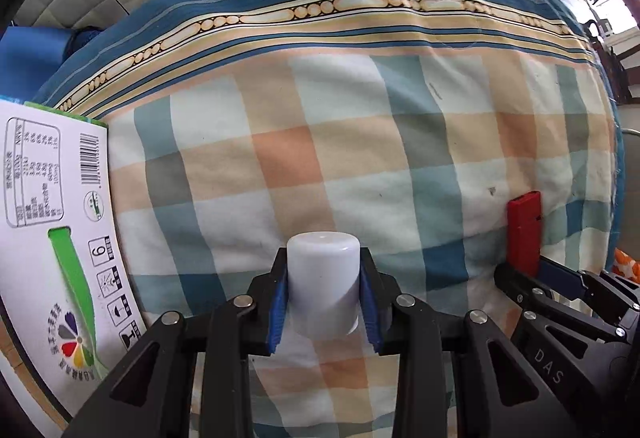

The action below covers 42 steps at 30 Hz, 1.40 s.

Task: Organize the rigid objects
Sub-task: 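Carry the white cylinder and red lighter into the cardboard box with both tools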

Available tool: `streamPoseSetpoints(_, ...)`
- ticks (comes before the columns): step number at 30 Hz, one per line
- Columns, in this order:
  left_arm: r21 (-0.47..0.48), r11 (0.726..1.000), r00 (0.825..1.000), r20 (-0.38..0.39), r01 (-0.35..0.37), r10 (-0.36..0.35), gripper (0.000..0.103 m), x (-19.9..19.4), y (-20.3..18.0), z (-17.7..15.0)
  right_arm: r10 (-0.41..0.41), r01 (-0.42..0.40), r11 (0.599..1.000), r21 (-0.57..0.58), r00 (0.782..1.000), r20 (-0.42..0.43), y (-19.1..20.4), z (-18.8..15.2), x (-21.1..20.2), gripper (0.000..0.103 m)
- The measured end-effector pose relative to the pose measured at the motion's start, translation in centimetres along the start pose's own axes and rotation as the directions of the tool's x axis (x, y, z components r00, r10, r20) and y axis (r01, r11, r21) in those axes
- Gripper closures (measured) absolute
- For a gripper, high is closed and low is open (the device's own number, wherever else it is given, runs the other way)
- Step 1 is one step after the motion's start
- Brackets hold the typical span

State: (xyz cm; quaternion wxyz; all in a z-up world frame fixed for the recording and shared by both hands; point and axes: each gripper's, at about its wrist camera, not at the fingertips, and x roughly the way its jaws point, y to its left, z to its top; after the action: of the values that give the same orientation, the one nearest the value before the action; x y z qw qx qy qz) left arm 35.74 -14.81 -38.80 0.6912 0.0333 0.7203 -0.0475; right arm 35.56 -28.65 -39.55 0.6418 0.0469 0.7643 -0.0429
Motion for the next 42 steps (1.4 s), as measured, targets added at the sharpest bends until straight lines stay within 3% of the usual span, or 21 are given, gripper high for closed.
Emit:
streamPoseSetpoints(15, 0.024, 0.999, 0.993, 0.107, 0.039, -0.041, 0.074, -6.3, -0.2, -5.2, 0.082, -0.078, 0.996, -0.050, 0.992, 0.091, 2.3, -5.3, -5.4, 0.069)
streamPoseSetpoints(16, 0.028, 0.999, 0.992, 0.114, 0.043, -0.045, 0.074, -6.9, 0.0, -5.3, 0.086, -0.081, 0.995, -0.056, 0.992, 0.095, 2.0, -5.4, -6.0, 0.074)
streamPoseSetpoints(17, 0.030, 0.998, 0.991, 0.121, 0.047, -0.050, 0.074, -7.3, -0.1, -5.5, 0.094, -0.089, 0.994, -0.060, 0.991, 0.095, 2.1, -5.7, -6.3, 0.091)
streamPoseSetpoints(21, 0.030, 0.998, 0.990, 0.124, 0.058, -0.061, 0.074, -7.8, 0.7, -6.4, 0.100, -0.096, 0.994, -0.051, 0.991, 0.085, 2.2, -6.6, -6.2, 0.091)
streamPoseSetpoints(26, 0.015, 0.997, 0.991, 0.109, 0.072, -0.073, 0.074, -6.9, 1.5, -6.1, 0.146, -0.144, 0.989, -0.023, 0.986, 0.078, 0.8, -5.7, -3.2, 0.091)
streamPoseSetpoints(34, 0.010, 0.996, 0.990, 0.110, 0.087, -0.087, 0.074, -6.4, 1.5, -5.5, 0.141, -0.144, 0.989, 0.044, 0.988, 0.065, 0.8, -4.1, -0.5, 0.091)
streamPoseSetpoints(42, 0.017, 0.991, 0.980, 0.144, 0.134, -0.135, 0.074, -9.7, 3.0, -6.7, 0.144, -0.143, 0.990, -0.014, 0.980, 0.136, 2.2, -6.9, -4.7, 0.092)
